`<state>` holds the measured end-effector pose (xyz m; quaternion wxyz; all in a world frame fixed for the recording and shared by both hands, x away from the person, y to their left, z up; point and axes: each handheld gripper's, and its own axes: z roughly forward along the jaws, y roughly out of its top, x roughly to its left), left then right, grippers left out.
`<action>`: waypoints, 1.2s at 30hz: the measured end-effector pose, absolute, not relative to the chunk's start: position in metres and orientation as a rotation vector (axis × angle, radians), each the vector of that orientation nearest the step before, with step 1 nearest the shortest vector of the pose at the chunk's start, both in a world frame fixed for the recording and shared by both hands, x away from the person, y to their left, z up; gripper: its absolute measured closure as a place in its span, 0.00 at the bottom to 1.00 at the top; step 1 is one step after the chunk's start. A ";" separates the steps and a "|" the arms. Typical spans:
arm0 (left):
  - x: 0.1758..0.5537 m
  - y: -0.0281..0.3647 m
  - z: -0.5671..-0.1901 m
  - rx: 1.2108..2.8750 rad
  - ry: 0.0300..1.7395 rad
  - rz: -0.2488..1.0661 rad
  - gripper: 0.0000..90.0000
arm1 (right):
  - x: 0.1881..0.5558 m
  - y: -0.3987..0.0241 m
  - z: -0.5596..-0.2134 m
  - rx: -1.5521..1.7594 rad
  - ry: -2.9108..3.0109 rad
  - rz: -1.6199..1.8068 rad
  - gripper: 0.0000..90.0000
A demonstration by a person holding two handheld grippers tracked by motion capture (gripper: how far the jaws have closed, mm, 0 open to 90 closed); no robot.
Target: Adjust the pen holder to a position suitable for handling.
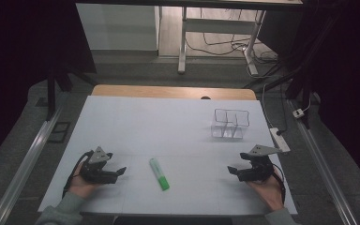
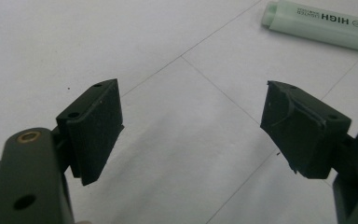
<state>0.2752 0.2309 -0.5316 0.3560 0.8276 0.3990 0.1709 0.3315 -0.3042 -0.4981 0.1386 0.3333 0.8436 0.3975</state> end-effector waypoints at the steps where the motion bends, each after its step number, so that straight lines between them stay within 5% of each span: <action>1: 0.275 0.231 -0.532 2.135 1.032 0.440 0.23 | 0.332 -0.304 -0.498 0.958 2.439 1.148 0.20; 27: 0.275 0.230 -0.532 2.139 1.023 0.438 0.23 | 0.339 -0.303 -0.487 0.963 2.364 1.080 0.12; 36: 0.275 0.230 -0.531 2.136 1.023 0.440 0.23 | 0.344 -0.297 -0.476 1.006 2.368 1.086 0.16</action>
